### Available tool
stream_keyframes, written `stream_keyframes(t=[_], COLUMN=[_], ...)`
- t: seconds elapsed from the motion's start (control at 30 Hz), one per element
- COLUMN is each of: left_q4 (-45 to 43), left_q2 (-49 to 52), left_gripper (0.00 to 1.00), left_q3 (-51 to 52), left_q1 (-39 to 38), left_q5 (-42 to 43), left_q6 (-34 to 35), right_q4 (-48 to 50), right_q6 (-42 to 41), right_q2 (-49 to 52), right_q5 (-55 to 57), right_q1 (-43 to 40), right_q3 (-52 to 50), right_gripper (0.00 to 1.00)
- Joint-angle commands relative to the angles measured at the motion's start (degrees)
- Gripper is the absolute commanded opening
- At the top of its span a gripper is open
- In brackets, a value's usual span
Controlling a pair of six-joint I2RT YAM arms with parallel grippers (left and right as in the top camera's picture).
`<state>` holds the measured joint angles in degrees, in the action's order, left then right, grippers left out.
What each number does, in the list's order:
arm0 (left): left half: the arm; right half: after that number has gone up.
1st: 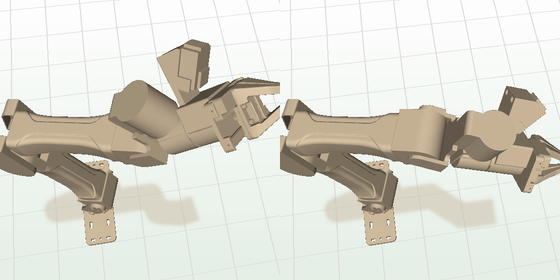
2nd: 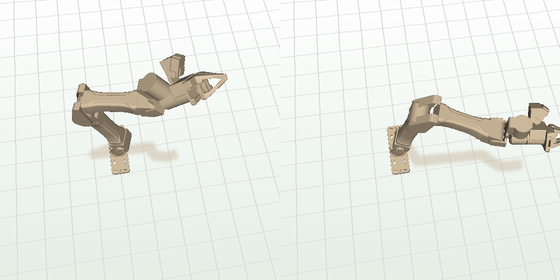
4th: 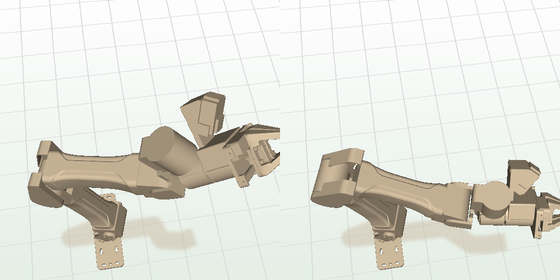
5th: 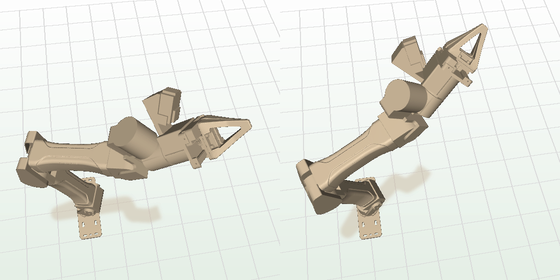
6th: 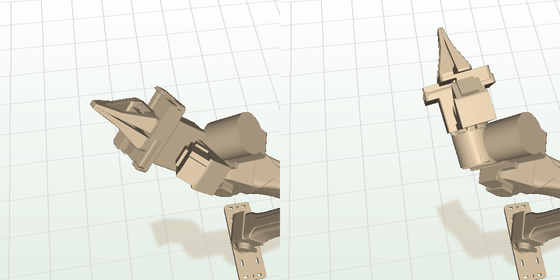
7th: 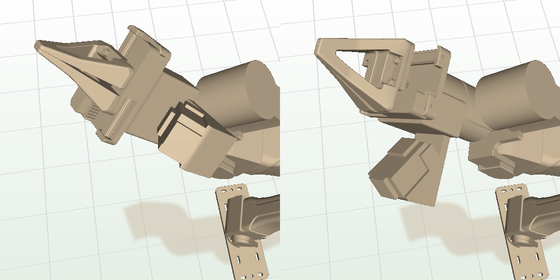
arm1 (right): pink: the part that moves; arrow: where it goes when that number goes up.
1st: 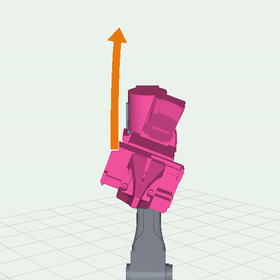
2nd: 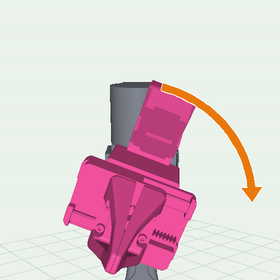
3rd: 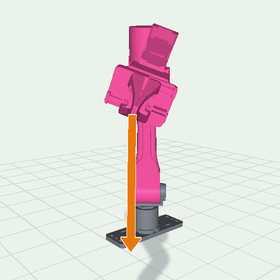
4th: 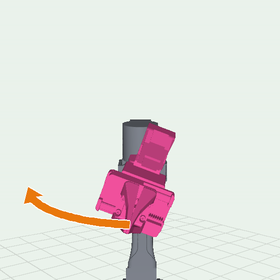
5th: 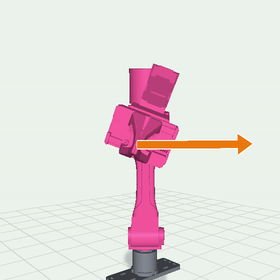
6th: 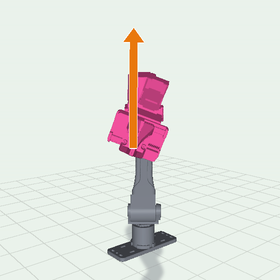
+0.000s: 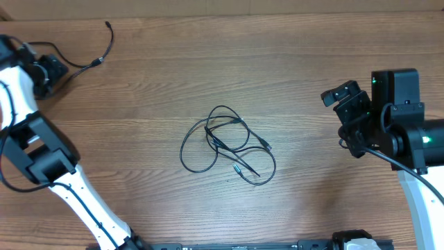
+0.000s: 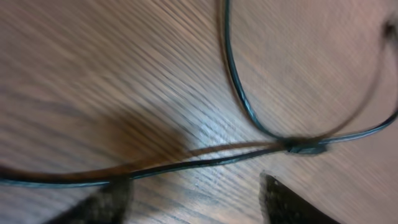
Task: Untangle cables
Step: 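Lay the cable down at the far left and open the left gripper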
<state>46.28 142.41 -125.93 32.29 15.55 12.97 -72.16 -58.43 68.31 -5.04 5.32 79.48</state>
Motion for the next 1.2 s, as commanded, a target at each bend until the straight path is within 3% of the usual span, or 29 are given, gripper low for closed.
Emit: stream_keyframes(t=[0.0,0.03,0.13,0.2,0.57,0.97,1.17], left_q4=[-0.5,-0.4,-0.2,0.2,2.1,-3.3,-11.5], left_q2=[-0.3,-0.3,-0.2,-0.2,-0.2,-0.2,-0.2], left_gripper=[0.42,0.39,0.14,0.04,0.04,0.04,0.04], left_q3=[2.1,2.4,3.9,4.0,4.1,10.1,16.1], left_q1=[-2.5,-3.0,-3.8,-3.3,3.1,4.9,4.7], left_q5=[-9.0,-11.2,-18.1,-18.8,-18.7,-16.6,-5.2], left_q6=[-2.9,-2.9,-2.0,-2.0,-0.5,-0.8,-3.9], right_q4=[0.0,0.0,0.0,0.0,0.0,0.0,0.0], right_q6=[0.2,0.2,0.2,0.2,0.2,0.2,0.2], right_q2=[0.0,0.0,0.0,0.0,0.0,0.0,0.0], right_q5=[0.8,0.8,0.8,0.8,0.8,0.8,0.8], right_q1=[-0.2,-0.2,-0.2,-0.2,-0.2,-0.2,-0.2], right_q3=[0.4,0.4,0.4,0.4,0.4,0.4,0.4], right_gripper=[1.00,1.00,1.00,1.00,1.00,1.00,1.00])
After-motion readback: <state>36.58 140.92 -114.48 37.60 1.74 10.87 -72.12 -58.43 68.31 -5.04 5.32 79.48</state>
